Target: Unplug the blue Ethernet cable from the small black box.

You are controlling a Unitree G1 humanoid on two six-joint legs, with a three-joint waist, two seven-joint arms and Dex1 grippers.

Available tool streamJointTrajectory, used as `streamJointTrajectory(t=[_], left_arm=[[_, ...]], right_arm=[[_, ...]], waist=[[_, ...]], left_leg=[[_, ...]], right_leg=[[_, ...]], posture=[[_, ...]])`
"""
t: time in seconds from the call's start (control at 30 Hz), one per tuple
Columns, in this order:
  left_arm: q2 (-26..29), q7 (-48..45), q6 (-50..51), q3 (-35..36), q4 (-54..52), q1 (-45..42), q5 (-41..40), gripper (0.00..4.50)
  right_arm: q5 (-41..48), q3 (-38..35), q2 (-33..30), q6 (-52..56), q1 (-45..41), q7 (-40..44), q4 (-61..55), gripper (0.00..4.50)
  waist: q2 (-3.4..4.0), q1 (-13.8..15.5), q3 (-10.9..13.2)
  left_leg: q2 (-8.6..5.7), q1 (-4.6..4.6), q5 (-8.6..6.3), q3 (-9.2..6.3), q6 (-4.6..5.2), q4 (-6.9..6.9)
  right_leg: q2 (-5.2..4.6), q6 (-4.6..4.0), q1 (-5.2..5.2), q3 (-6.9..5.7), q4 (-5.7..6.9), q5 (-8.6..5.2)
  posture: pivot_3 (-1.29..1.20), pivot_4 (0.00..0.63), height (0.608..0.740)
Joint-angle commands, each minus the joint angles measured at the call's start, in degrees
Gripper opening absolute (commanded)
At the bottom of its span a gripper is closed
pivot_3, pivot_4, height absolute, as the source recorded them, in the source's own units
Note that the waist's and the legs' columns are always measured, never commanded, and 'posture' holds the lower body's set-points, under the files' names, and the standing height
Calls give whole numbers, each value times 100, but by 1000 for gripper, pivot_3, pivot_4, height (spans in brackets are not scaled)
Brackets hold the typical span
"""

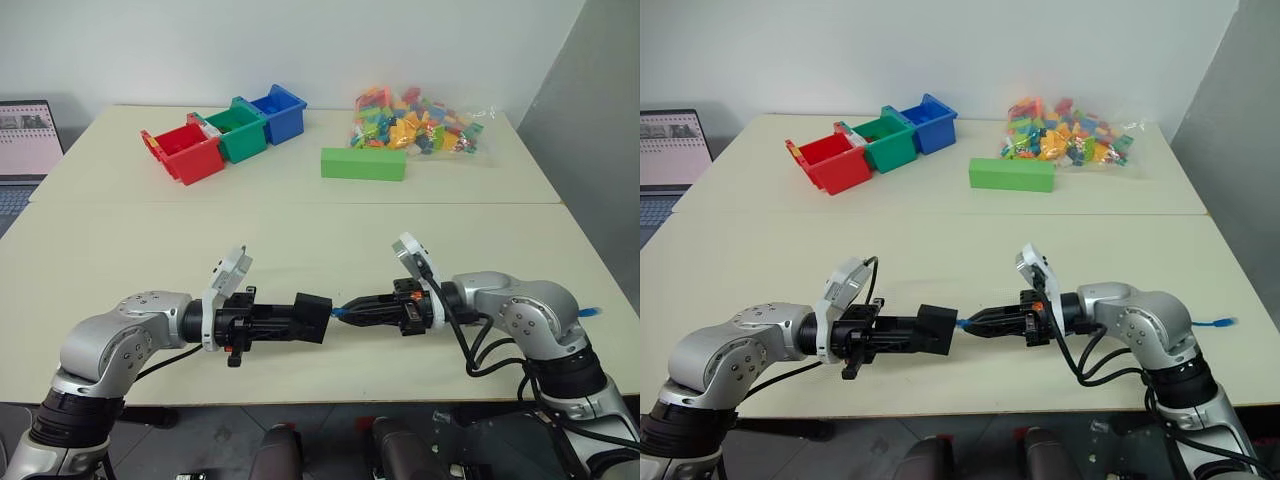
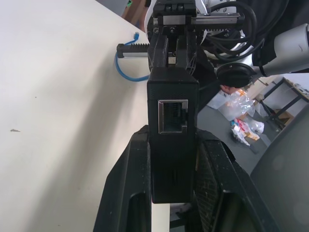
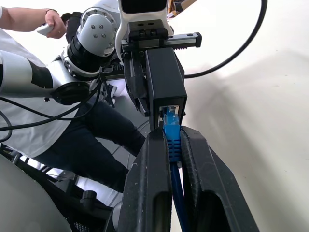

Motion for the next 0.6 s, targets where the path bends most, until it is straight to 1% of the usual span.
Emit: streamJointTrajectory(t=[0.03, 0.17, 0.23, 0.33, 0.37, 0.5, 0.53, 0.6], left_arm=[[179, 84, -90, 379, 113, 84, 56, 793], [188, -31, -248, 170, 52, 112, 194, 793], [204, -112, -313, 89, 34, 115, 232, 793], [189, -170, -319, 58, 47, 89, 234, 793], [159, -185, -348, 67, 55, 86, 223, 793], [78, -275, -395, 82, 92, 114, 156, 793], [55, -303, -388, 85, 100, 124, 127, 793], [-84, -259, -265, 196, 184, 63, -72, 793]], right_arm=[[230, -469, -181, 177, 117, -171, -189, 24], [436, -468, -73, 222, 60, -321, -329, 23], [487, -491, -19, 221, 41, -425, -363, 724], [554, -554, 49, 216, 22, -505, -400, 1394], [595, -593, 59, 237, 16, -521, -422, 1513], [711, -749, 39, 277, 16, -566, -456, 2391], [720, -784, 25, 262, 29, -584, -464, 2684], [601, -845, 162, 82, 145, -832, -466, 3053]], waist=[[0, 0, 0], [0, 0, 0], [0, 0, 0], [0, 0, 0], [0, 0, 0], [0, 0, 0], [0, 0, 0], [0, 1, 0]], left_leg=[[0, -1, 0, -1, 0, 0], [0, -1, 0, 0, 0, -1], [0, 0, 0, -1, 0, -1], [0, 0, 0, 1, 0, -1], [0, 0, 0, 0, 0, -1], [0, -2, 0, 1, 0, -2], [0, -2, 0, 1, 0, -2], [0, -2, 0, 1, 0, -2]], right_leg=[[0, 0, 0, 0, 0, 0], [0, 0, 0, 1, -1, 0], [0, 0, 0, 2, -1, 0], [0, 0, 0, 0, -1, 0], [0, -1, 0, 1, -2, 0], [0, -1, -1, 1, -4, -1], [0, -1, -1, 1, -4, -1], [0, -1, -1, 0, -4, -1]], posture=[[0, 150, 740], [0, 150, 740], [0, 150, 740], [0, 150, 740], [0, 150, 740], [0, 150, 740], [0, 150, 740], [0, 150, 740]])
